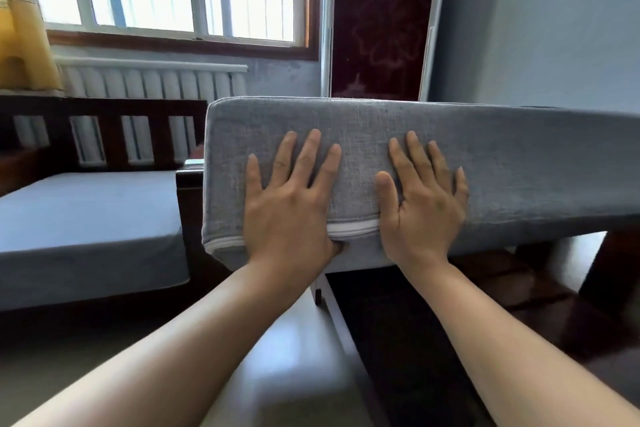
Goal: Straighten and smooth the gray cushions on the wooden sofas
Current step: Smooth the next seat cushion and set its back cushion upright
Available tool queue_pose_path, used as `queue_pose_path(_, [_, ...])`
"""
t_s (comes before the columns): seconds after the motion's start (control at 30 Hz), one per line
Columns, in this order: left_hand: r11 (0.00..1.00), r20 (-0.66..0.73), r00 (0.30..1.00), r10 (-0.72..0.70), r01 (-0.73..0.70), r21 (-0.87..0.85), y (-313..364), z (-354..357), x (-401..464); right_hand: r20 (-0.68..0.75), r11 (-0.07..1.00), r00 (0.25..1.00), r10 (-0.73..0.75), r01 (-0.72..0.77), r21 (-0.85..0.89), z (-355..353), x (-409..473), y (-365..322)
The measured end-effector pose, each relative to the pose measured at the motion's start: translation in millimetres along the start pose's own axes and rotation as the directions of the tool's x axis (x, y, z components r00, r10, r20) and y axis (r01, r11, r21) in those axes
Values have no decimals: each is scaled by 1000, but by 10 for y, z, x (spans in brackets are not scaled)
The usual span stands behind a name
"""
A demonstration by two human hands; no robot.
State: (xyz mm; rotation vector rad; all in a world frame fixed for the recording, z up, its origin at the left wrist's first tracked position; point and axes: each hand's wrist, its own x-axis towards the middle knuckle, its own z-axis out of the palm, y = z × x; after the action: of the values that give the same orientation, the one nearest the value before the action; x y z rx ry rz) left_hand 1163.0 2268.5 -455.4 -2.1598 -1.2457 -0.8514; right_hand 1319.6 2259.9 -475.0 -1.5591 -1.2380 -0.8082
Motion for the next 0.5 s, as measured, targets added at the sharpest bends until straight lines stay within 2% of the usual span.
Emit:
queue_pose_path(0.13, [999,127,992,-24,28,-29,-66,-159,640,156,999,988,11,-5,-41,39,642,-41])
queue_pose_path(0.27, [996,277,960,-39,61,-71,-250,-230,1281,353,995,935,31,3,-97,174,1269,-143])
queue_pose_path(0.4, [992,424,904,-48,93,-87,-524,-174,1867,604,991,793,78,6,-136,419,1849,-257])
queue_pose_path(0.5, [989,495,868,-37,104,-109,-677,-100,2199,713,986,692,113,13,-169,603,2167,-293])
